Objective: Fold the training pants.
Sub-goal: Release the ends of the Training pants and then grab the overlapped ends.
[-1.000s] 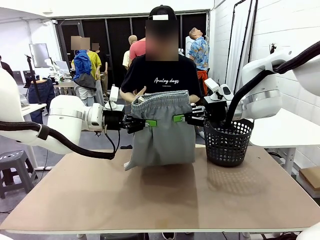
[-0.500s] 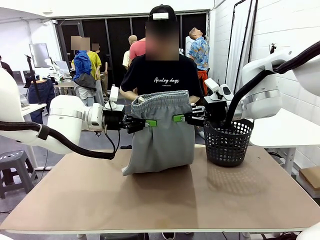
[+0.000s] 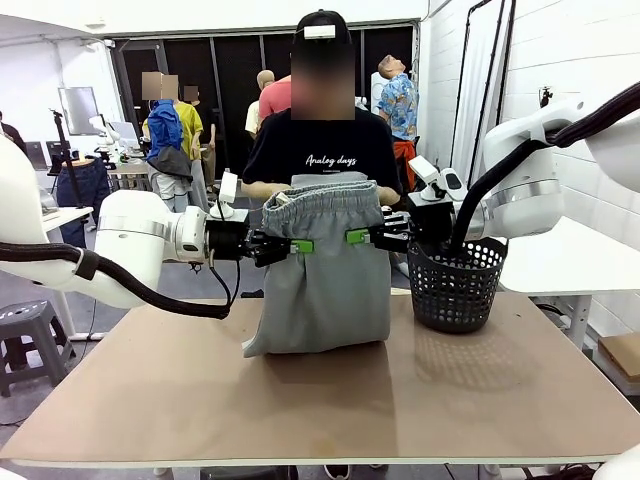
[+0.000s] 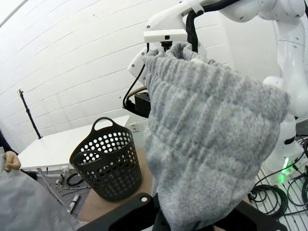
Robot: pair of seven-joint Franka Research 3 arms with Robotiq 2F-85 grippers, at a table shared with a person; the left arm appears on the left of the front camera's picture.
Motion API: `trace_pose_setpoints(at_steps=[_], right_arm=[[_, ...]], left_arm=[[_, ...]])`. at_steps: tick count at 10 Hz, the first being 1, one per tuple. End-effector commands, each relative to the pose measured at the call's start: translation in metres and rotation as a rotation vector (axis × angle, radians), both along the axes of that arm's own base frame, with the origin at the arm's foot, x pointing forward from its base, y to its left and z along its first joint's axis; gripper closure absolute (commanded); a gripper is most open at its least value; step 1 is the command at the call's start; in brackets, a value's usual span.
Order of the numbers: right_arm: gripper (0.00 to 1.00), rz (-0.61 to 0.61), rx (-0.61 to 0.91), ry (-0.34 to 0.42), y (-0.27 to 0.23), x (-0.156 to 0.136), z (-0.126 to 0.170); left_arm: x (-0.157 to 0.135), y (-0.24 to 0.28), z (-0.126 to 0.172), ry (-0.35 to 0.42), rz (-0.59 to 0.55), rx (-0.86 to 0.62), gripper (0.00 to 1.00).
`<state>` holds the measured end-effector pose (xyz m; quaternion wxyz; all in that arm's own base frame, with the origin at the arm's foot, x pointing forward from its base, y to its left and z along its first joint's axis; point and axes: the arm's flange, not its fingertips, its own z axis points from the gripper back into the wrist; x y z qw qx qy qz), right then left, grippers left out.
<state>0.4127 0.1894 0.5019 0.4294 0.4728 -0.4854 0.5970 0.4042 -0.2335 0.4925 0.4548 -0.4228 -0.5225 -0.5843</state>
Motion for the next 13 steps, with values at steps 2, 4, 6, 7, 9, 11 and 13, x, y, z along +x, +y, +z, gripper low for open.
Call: trace_pose_setpoints(at_steps=[2, 4, 6, 7, 9, 11, 13], right_arm=[[1.00, 0.001, 0.004, -0.002, 0.0004, -0.0026, 0.0003], [1.00, 0.001, 0.004, -0.002, 0.0004, -0.0026, 0.0003], [1.00, 0.001, 0.004, -0.002, 0.0004, -0.0026, 0.0003], [1.00, 0.001, 0.004, -0.002, 0.0004, -0.0026, 0.0003], [1.00, 0.001, 0.004, -0.002, 0.0004, -0.0026, 0.0003], [1.00, 0.001, 0.004, -0.002, 0.0004, -0.0026, 0.0003], [1.00, 0.001, 0.004, -0.002, 0.0004, -0.0026, 0.0003]], left_arm=[[-0.0007, -0.0011, 0.0029, -0.003, 0.000, -0.009, 1.00], [-0.0007, -0.0011, 0.0029, -0.003, 0.000, -0.009, 1.00], [-0.0007, -0.0011, 0.0029, -0.003, 0.000, -0.009, 1.00], [-0.0007, -0.0011, 0.0029, -0.003, 0.000, -0.009, 1.00], [-0.0007, -0.0011, 0.0029, -0.003, 0.000, -0.009, 1.00], [-0.0007, -0.0011, 0.0029, -0.003, 0.000, -0.009, 1.00], [-0.0007, -0.0011, 0.0029, -0.003, 0.000, -0.009, 1.00]])
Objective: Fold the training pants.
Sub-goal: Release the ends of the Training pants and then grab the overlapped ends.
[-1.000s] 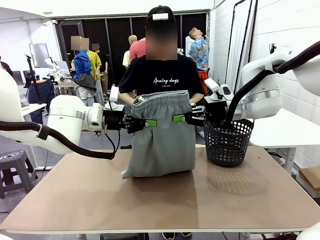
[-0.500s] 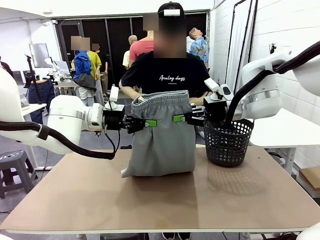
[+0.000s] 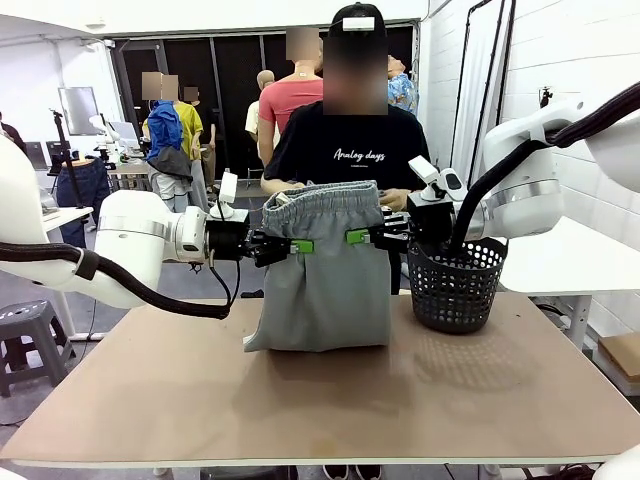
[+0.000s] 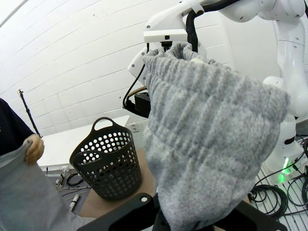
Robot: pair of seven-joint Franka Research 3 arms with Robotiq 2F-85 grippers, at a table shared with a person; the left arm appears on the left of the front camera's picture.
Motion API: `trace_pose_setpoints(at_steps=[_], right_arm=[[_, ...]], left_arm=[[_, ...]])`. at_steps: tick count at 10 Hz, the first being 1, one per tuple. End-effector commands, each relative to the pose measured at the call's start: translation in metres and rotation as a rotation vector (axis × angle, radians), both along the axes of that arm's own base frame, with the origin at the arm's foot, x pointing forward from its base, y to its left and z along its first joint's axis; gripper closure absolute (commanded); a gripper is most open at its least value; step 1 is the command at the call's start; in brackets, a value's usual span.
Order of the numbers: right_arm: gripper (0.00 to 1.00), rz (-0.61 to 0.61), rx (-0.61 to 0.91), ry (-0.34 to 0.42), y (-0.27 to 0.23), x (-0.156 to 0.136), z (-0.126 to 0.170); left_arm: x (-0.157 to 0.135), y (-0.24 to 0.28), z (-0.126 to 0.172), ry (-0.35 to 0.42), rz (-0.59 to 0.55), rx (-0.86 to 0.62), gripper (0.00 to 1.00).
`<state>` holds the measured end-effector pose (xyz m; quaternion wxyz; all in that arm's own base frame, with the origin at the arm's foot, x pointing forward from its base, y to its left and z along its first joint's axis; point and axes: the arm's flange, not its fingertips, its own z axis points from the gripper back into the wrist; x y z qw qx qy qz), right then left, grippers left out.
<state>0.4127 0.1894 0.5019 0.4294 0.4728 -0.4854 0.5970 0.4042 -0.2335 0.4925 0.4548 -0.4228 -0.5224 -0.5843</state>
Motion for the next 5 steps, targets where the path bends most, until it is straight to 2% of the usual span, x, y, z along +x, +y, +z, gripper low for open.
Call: trace_pose_setpoints(at_steps=[1, 5], right_arm=[[1.00, 0.001, 0.004, -0.002, 0.0004, -0.0026, 0.0003], [1.00, 0.001, 0.004, -0.002, 0.0004, -0.0026, 0.0003]], left_arm=[[-0.0007, -0.0011, 0.0029, -0.003, 0.000, -0.009, 1.00], [-0.0007, -0.0011, 0.0029, -0.003, 0.000, -0.009, 1.00]])
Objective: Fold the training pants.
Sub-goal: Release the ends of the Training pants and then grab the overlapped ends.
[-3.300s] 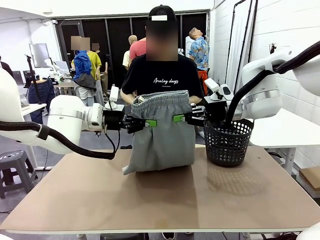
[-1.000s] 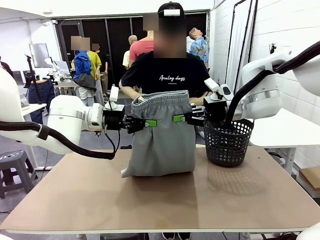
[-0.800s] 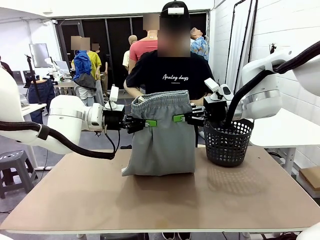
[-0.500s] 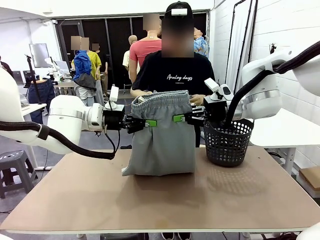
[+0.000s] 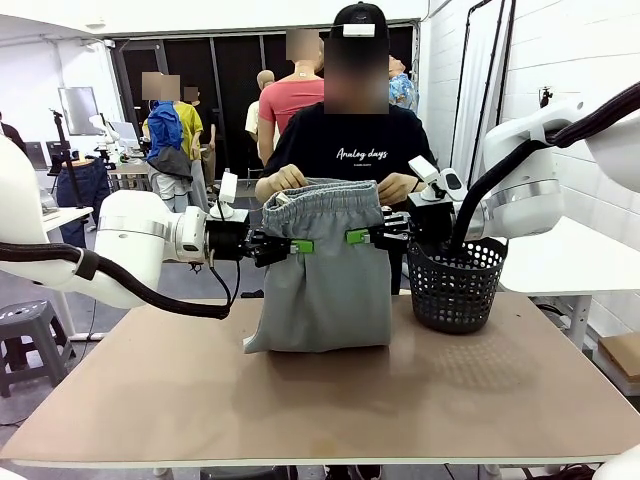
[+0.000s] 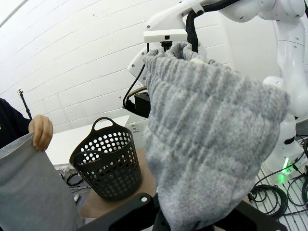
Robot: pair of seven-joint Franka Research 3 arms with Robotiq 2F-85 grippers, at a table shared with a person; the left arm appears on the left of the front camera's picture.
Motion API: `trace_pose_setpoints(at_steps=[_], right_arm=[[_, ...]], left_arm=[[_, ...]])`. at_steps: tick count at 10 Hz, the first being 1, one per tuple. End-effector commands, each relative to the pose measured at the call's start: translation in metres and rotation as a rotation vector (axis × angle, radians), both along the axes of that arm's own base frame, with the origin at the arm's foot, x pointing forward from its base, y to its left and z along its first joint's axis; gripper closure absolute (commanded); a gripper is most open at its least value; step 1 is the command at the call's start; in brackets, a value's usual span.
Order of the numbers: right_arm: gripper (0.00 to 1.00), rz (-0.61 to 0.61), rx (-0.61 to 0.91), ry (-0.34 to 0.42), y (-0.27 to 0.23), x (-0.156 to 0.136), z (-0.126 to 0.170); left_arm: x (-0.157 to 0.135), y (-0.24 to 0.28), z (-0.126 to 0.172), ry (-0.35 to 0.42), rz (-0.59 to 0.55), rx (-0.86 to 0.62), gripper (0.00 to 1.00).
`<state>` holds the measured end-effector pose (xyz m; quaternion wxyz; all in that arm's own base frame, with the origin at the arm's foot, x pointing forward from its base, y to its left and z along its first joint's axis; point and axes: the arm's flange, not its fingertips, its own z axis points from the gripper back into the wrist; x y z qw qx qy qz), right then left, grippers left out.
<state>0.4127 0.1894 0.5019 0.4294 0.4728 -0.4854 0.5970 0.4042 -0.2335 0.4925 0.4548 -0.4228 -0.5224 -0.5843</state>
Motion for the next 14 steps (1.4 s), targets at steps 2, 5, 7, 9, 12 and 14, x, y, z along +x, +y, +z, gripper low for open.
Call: trace_pose_setpoints(at_steps=[2, 5, 7, 9, 12, 14], right_arm=[[1.00, 0.001, 0.004, -0.002, 0.0004, -0.0026, 0.0003], [1.00, 0.001, 0.004, -0.002, 0.0004, -0.0026, 0.0003], [1.00, 0.001, 0.004, -0.002, 0.0004, -0.0026, 0.0003], [1.00, 0.001, 0.004, -0.002, 0.0004, -0.0026, 0.0003], [1.00, 0.001, 0.004, -0.002, 0.0004, -0.0026, 0.0003], [1.00, 0.001, 0.004, -0.002, 0.0004, -0.0026, 0.0003]], left_arm=[[-0.0007, -0.0011, 0.0029, -0.003, 0.000, -0.009, 1.00], [-0.0007, -0.0011, 0.0029, -0.003, 0.000, -0.009, 1.00], [-0.0007, -0.0011, 0.0029, -0.003, 0.000, -0.009, 1.00], [-0.0007, -0.0011, 0.0029, -0.003, 0.000, -0.009, 1.00], [-0.0007, -0.0011, 0.0029, -0.003, 0.000, -0.009, 1.00], [-0.0007, -0.0011, 0.0029, -0.003, 0.000, -0.009, 1.00]])
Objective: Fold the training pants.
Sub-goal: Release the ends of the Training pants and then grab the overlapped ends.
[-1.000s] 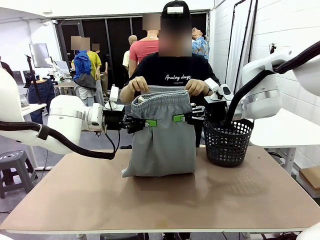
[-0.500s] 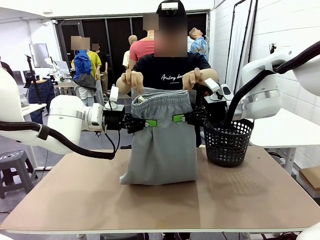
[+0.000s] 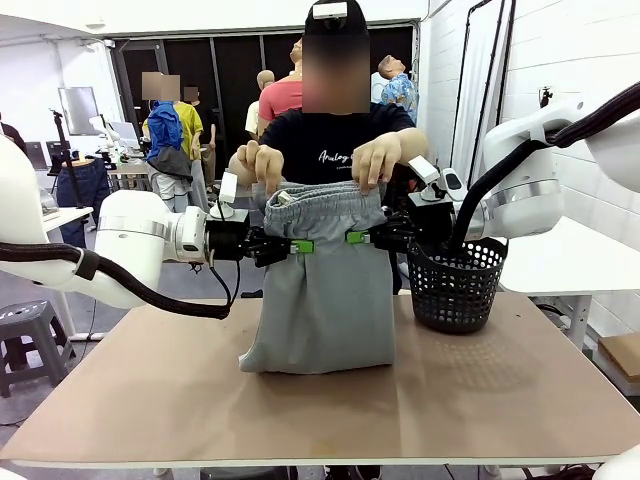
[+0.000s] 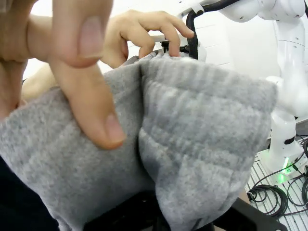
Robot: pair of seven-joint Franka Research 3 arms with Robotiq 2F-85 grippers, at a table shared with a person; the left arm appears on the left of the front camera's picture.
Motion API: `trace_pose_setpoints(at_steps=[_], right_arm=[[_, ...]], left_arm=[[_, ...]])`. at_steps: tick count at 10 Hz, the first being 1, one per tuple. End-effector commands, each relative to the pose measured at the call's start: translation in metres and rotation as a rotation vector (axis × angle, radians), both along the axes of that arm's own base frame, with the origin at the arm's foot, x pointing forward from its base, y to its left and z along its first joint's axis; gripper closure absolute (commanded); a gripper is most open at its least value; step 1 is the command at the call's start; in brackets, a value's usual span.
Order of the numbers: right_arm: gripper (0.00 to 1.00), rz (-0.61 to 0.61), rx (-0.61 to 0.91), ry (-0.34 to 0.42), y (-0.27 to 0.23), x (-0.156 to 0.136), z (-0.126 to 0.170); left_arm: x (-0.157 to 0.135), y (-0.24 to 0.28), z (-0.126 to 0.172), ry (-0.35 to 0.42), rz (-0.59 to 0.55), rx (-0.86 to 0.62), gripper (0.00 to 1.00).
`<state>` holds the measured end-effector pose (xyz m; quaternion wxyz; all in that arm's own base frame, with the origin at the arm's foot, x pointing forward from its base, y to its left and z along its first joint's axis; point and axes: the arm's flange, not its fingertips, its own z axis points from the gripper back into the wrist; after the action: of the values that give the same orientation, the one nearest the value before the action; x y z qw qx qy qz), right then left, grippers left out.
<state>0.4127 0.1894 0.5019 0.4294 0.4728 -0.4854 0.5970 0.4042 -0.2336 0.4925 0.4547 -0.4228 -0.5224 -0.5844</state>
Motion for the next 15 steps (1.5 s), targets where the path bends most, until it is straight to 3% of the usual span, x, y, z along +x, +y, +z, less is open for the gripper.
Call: trace_pose_setpoints(at_steps=[1, 15], right_arm=[[1.00, 0.001, 0.004, -0.002, 0.0004, -0.0026, 0.0003], [1.00, 0.001, 0.004, -0.002, 0.0004, -0.0026, 0.0003]], left_arm=[[-0.0006, -0.0010, 0.0029, -0.003, 0.000, -0.009, 1.00], [-0.0006, -0.0010, 0.0029, -0.003, 0.000, -0.009, 1.00]])
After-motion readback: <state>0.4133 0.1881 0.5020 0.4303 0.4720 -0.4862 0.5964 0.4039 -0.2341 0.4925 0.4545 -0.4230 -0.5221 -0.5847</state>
